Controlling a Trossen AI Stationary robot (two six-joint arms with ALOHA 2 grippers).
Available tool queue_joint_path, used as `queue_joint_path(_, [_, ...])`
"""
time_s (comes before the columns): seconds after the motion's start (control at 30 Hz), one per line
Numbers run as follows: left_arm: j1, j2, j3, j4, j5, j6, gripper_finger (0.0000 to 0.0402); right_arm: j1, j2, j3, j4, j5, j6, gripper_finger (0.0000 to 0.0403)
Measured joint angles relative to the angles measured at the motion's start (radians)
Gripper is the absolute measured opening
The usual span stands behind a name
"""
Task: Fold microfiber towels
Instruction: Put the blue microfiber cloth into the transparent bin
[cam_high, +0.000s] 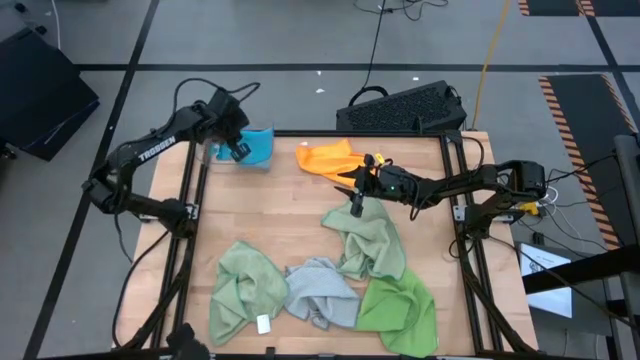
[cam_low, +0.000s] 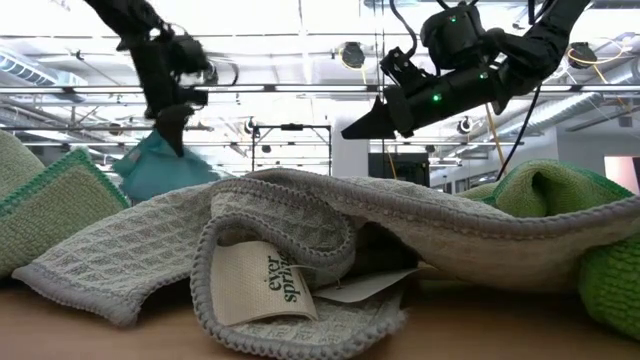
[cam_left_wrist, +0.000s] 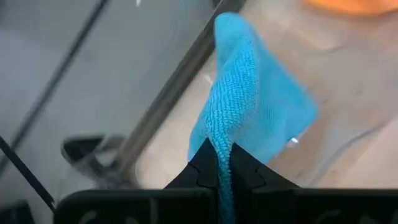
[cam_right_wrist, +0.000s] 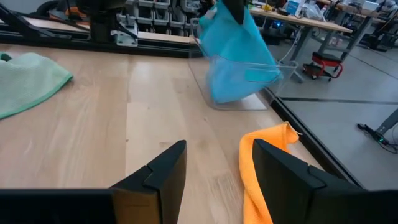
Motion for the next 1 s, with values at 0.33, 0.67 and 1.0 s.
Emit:
queue_joint_path(0.33, [0.002,0.076,0.004,-0.014,0.160,-0.018,0.0012,-0.001,0.000,0.000,-0.010,-0.034,-0.008,0.0176])
queue_joint_path(0.67, [-0.007,0.001,0.042,-0.011,0.170,-0.015,0.0016,-0.021,0.000,0.000,-0.008,-0.026,-0.003,0.0176])
queue_joint_path(1.0, [0.100,0.159,0.003,-0.001,0.010,0.085,0.0015,-0.021,0.000,0.000,-0.008,-0.026,-0.001,0.0176])
